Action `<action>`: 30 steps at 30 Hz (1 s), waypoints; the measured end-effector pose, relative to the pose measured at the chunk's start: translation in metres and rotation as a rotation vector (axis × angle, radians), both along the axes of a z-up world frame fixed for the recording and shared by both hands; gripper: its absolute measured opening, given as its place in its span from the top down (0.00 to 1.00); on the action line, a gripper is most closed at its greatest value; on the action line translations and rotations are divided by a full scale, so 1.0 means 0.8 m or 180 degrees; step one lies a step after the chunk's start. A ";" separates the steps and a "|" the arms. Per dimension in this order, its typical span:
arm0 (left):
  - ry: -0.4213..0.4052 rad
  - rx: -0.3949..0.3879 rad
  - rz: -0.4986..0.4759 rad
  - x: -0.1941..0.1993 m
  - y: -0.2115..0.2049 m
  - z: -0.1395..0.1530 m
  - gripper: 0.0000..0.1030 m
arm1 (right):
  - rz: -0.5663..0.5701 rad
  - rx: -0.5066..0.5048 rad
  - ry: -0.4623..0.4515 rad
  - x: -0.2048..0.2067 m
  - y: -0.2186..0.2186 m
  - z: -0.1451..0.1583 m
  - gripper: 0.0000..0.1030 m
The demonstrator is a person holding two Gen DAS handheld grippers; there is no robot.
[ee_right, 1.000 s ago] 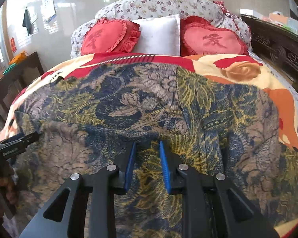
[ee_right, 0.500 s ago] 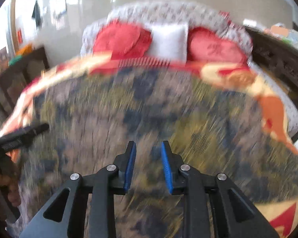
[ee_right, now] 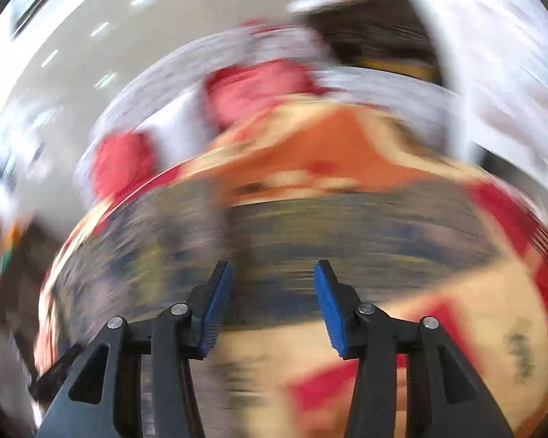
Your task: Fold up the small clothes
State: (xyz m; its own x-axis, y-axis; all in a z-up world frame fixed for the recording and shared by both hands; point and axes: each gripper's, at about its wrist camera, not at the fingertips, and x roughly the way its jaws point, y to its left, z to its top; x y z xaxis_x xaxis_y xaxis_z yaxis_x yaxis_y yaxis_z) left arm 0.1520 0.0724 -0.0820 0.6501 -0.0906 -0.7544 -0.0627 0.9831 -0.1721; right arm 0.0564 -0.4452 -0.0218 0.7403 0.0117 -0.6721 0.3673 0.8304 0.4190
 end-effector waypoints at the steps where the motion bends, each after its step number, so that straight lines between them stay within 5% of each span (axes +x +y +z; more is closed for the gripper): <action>1: -0.0004 -0.0008 -0.0005 0.000 0.000 0.000 0.00 | -0.0157 0.0155 0.0055 -0.012 -0.032 -0.013 0.82; 7: -0.0017 -0.0035 -0.0001 0.006 0.004 0.000 0.00 | -0.0422 0.0794 -0.0095 -0.044 -0.118 -0.059 0.82; 11: -0.0016 -0.0031 -0.0001 0.005 0.004 0.000 0.00 | -0.0411 0.0860 -0.0227 -0.024 -0.126 -0.071 0.85; 14: -0.0014 -0.0025 -0.0003 0.004 0.005 -0.001 0.00 | -0.0426 0.0828 -0.0203 -0.010 -0.134 -0.072 1.00; 16: -0.0016 -0.0032 -0.0003 0.004 0.005 -0.001 0.00 | -0.0420 0.0797 -0.0134 -0.006 -0.141 -0.065 1.00; 20: -0.0025 -0.0052 -0.0003 0.004 0.006 -0.002 0.00 | -0.0211 0.0476 -0.0506 0.000 -0.120 0.017 1.00; 27: -0.0021 -0.0068 -0.0009 0.003 0.007 -0.001 0.00 | 0.0544 -0.0056 -0.1462 0.026 -0.022 0.235 1.00; 30: -0.0032 -0.0133 -0.0001 -0.003 0.013 0.010 0.00 | 0.0920 -0.0143 -0.1684 0.039 0.033 0.291 1.00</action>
